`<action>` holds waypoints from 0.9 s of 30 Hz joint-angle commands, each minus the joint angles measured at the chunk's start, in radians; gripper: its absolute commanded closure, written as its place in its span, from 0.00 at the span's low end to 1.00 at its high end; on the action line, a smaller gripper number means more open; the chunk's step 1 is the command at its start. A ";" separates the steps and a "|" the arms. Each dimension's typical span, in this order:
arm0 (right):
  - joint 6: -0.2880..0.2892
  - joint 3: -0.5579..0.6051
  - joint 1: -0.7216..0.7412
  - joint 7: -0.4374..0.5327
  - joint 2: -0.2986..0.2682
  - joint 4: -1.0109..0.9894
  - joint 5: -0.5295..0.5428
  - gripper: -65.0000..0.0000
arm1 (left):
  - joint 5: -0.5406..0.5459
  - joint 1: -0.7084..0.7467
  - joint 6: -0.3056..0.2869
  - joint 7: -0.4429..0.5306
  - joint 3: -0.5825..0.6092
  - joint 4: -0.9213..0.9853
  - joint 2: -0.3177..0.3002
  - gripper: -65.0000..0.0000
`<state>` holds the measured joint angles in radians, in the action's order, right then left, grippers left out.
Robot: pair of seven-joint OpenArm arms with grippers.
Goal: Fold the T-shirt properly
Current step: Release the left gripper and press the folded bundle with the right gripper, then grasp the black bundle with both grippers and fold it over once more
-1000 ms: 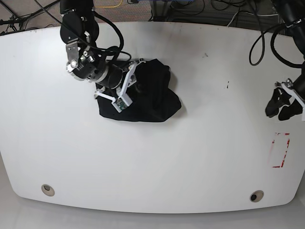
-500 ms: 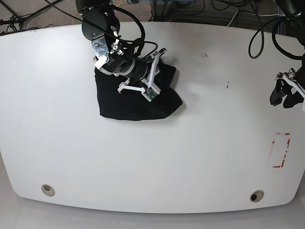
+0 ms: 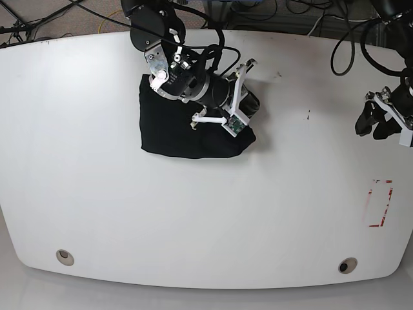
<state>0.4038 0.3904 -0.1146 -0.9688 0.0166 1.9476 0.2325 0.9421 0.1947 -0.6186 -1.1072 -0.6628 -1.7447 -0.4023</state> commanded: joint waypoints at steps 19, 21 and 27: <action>0.010 -0.167 0.097 0.021 -0.060 -0.006 0.008 0.87 | 0.016 0.005 -0.005 0.025 0.059 -0.018 -0.019 0.49; 0.010 -0.166 0.131 0.032 -0.059 -0.053 0.008 0.87 | 0.016 0.005 -0.005 0.025 0.081 -0.018 -0.017 0.49; 0.002 -0.120 0.200 0.146 -0.059 -0.221 0.008 0.87 | 0.018 0.007 -0.005 0.025 0.147 -0.022 -0.017 0.49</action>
<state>0.3992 0.2584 0.0555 -0.8722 -0.0494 1.7634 0.2173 0.9390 0.2104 -0.6186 -1.1069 -0.5201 -1.7447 -0.4019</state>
